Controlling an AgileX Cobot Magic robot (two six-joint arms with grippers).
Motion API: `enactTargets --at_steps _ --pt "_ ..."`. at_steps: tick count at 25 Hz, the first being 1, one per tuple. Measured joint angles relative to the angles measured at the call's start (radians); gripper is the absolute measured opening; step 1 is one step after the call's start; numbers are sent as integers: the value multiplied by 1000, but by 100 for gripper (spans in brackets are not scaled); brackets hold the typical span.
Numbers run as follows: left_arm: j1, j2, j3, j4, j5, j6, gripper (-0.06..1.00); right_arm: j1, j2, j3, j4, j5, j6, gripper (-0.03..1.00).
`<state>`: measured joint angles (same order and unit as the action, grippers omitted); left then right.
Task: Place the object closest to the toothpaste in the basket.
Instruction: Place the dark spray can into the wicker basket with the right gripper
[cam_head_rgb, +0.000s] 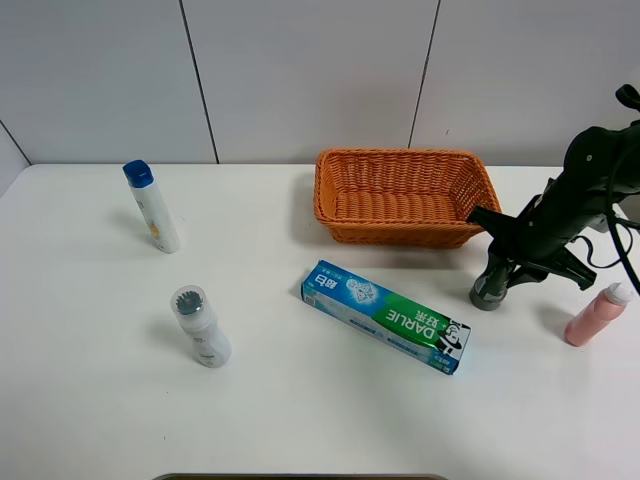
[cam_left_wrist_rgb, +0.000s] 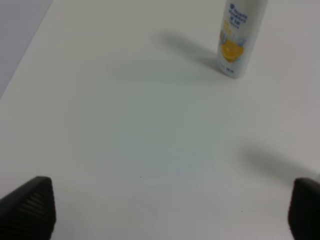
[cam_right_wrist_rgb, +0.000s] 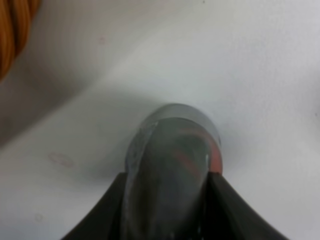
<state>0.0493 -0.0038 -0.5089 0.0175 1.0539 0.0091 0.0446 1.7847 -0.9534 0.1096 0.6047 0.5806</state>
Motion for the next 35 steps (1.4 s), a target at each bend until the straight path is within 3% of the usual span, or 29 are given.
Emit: enactTargets --at_steps 15,21,35 --pt "0 0 0 0 0 0 94 24 -203 0 -5 133 -44 35" --pt "0 0 0 0 0 0 94 60 -353 0 -5 134 -69 35" --pt "0 0 0 0 0 0 94 62 -578 -17 -8 138 -439 35"
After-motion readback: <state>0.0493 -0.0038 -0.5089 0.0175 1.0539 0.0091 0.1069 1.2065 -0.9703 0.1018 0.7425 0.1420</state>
